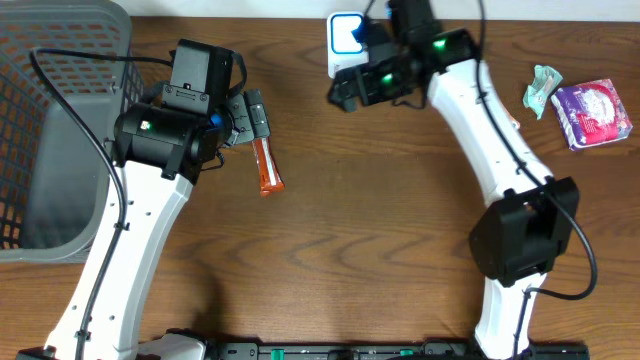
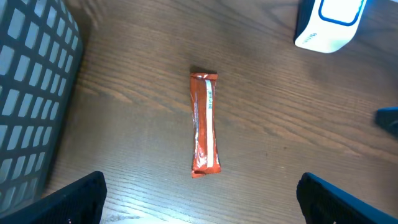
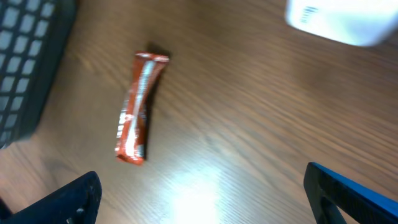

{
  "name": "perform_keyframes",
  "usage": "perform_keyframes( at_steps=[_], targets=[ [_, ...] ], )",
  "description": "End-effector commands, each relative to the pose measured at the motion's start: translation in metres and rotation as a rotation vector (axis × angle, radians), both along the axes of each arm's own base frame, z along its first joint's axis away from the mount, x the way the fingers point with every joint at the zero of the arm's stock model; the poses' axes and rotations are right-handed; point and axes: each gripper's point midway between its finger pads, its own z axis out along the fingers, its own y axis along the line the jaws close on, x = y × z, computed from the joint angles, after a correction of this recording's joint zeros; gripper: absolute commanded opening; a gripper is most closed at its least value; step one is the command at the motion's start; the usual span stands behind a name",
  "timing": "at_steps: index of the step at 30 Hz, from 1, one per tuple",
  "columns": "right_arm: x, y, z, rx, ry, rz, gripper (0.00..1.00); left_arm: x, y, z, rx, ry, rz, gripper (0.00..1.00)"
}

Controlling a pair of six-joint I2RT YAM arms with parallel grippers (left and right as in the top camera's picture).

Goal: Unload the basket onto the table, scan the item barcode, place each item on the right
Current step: 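Carry the orange snack right and set it beside the wipes, then reach the right gripper to the red snack bar and grasp it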

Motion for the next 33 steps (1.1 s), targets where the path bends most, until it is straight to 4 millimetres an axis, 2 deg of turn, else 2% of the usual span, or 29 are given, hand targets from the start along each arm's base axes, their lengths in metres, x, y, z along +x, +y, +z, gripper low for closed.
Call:
perform_keyframes(
  at_steps=[1,5,16,22,29,33],
  targets=[
    [-0.01,0.023,-0.006,-0.035,-0.005,0.015,0.99,0.001,0.003,0.006,0.007,-0.015,0.005,0.98],
    [-0.013,0.035,-0.017,-0.069,0.02,-0.046,0.99,0.001,0.003,0.006,0.007,-0.015,0.005,0.98],
    [-0.027,0.08,-0.054,-0.074,0.065,0.007,0.99,0.001,0.003,0.006,0.007,-0.015,0.005,0.98],
    [-0.032,0.089,-0.083,-0.092,0.126,-0.007,0.99,0.001,0.003,0.006,0.007,-0.015,0.005,0.98],
    [-0.031,0.092,-0.085,-0.086,0.132,-0.019,0.99,0.001,0.003,0.006,0.007,-0.015,0.005,0.98],
    [-0.031,0.099,-0.098,-0.089,0.137,-0.012,0.99,0.001,0.003,0.006,0.007,-0.015,0.005,0.98]
  ],
)
